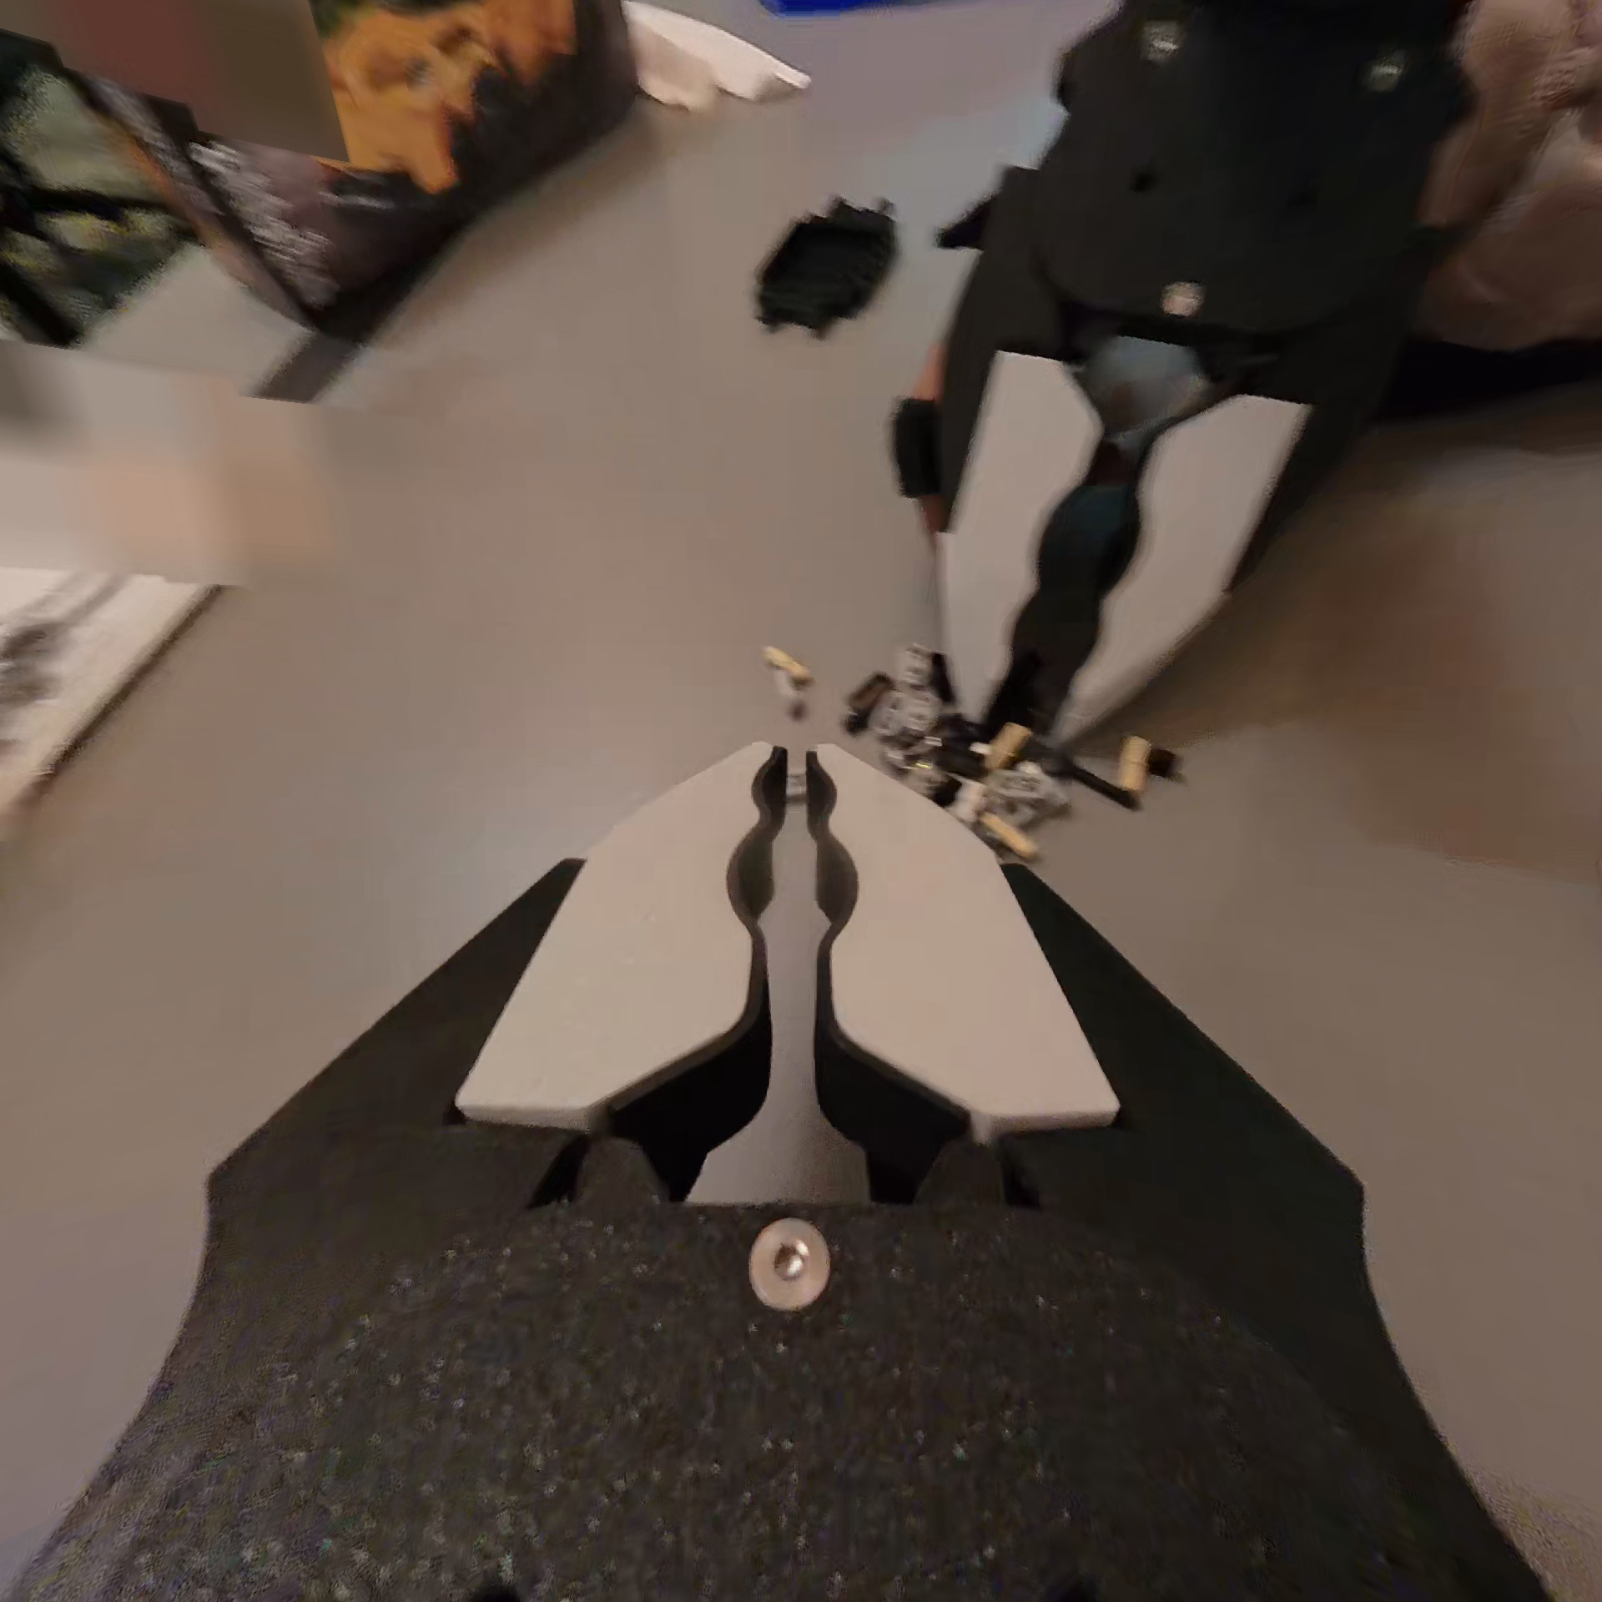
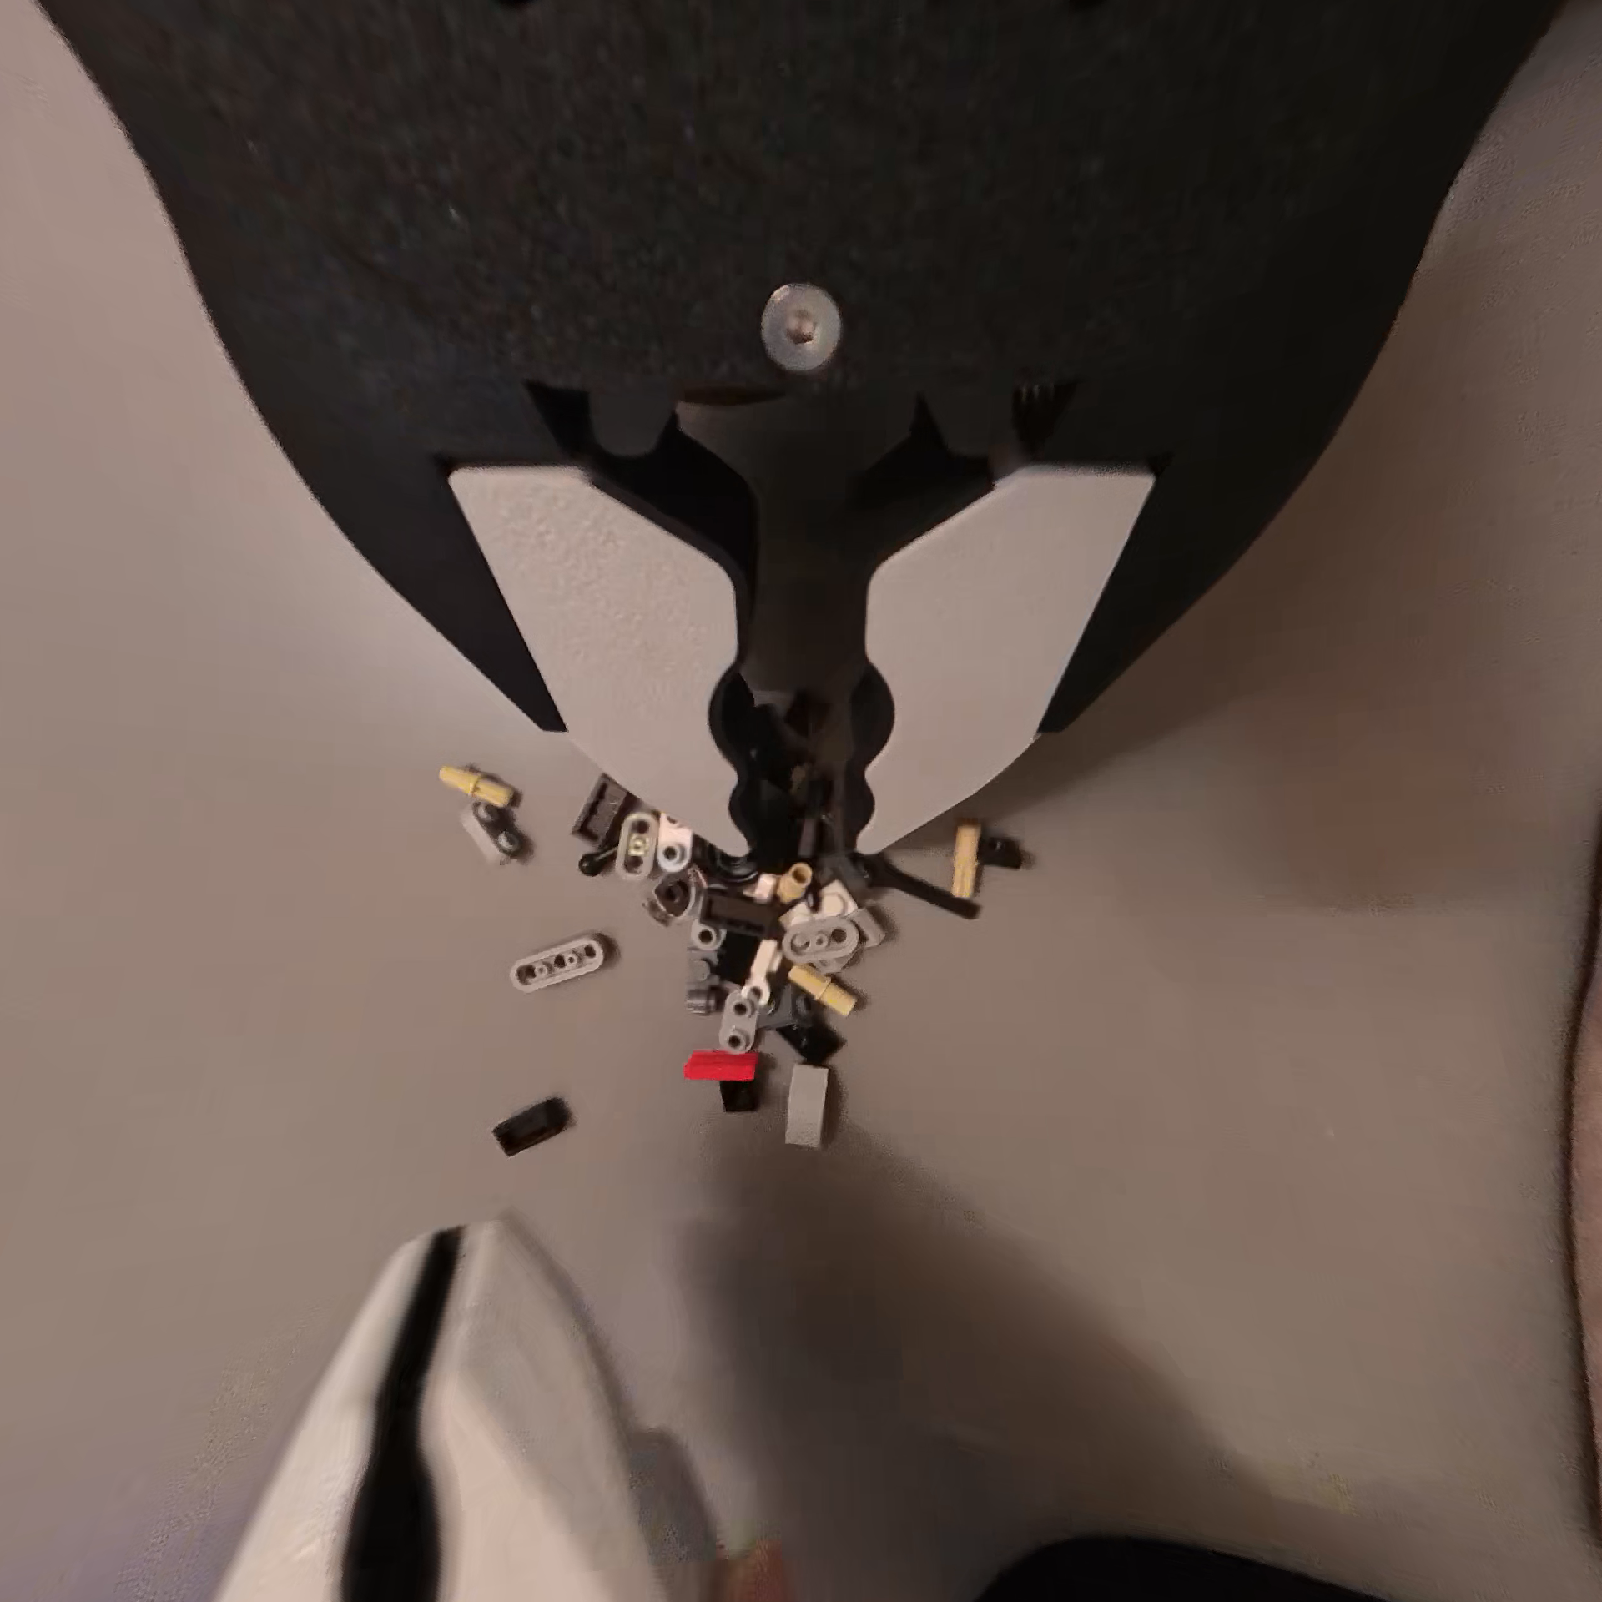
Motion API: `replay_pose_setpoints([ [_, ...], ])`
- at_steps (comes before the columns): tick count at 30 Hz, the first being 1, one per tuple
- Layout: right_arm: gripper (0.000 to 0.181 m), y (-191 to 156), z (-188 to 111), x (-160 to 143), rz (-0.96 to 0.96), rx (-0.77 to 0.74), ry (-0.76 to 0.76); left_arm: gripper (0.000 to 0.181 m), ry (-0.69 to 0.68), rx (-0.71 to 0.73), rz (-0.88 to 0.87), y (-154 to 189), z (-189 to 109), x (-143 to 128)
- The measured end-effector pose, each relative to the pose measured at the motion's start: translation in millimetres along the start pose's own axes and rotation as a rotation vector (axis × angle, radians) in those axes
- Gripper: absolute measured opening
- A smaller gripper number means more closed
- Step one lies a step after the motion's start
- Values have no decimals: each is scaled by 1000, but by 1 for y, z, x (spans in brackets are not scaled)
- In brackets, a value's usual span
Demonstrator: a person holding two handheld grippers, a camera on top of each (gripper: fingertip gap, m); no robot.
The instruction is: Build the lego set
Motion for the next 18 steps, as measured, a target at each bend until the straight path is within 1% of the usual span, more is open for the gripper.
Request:
replay_pose_setpoints([
  [2, 13, 5, 3, 4, 6, -28, 4, 11, -65, -126, 29, 20, 4, -7],
  [3, 13, 6, 5, 6, 11, -33, 7, 17, -102, -159, 55, 27, 6, -12],
  [5, 11, 12, 8, 10, 27, -48, 17, 25, -169, -180, 115, 37, 13, -20],
  [7, 11, 21, 11, 14, 34, -84, 24, 27, -205, -200, 143, 46, 20, -24],
  [9, 11, 27, 10, 18, 43, -112, 50, 27, -234, -161, 162, 44, 27, -28],
  [11, 13, 29, 6, 21, 70, -105, 84, 24, -262, -98, 177, 37, 31, -31],
  [13, 17, 32, -3, 20, 98, -117, 118, 21, -256, -67, 170, 32, 32, -31],
  [18, 25, 36, -20, -1, 132, -133, 94, 13, -250, 98, 149, 6, 35, -33],
])
Point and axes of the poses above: each gripper's, where its closed fingertips meet, z out along the fingers, x out of its top, y = z × x across the jaws, the point moved 2 cm from there along -z, back along the fingers, and after that the axes turned 12 degrees about -y, right-handed, at the moved point
